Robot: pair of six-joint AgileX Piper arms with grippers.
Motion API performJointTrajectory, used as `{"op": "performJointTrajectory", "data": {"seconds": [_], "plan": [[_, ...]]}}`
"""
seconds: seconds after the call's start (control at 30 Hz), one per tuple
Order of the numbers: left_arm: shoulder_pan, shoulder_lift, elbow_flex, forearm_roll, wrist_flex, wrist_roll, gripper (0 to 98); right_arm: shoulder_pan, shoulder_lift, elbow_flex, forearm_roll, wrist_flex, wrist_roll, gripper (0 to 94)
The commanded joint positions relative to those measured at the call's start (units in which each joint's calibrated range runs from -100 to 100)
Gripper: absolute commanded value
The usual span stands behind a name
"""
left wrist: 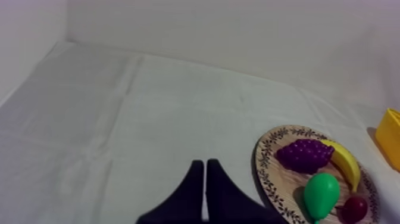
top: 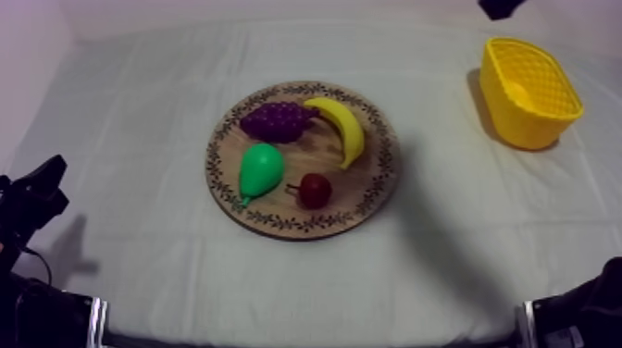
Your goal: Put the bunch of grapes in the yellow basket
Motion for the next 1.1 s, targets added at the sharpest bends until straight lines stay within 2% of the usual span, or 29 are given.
{"op": "performJointTrajectory", "data": {"seconds": [0.0, 0.63, 0.97, 1.07], "plan": [[-0.03, 0.00, -0.03, 0.02, 0.01, 0.00, 0.1, -0.87, 6.03, -5.43, -0.32, 1.61, 0.49, 0.6], [-0.03, 0.00, -0.03, 0.02, 0.01, 0.00, 0.1, -5.26, 35.87, -34.49, -2.26, 13.99, 2.04, 2.7], [-0.03, 0.00, -0.03, 0.02, 0.01, 0.00, 0.1, -6.28, 45.87, -42.35, -2.62, 17.55, 2.02, 19.0], [-0.03, 0.00, -0.03, 0.02, 0.01, 0.00, 0.1, -6.59, 47.56, -43.43, -2.60, 17.71, 2.24, 27.2]]}}
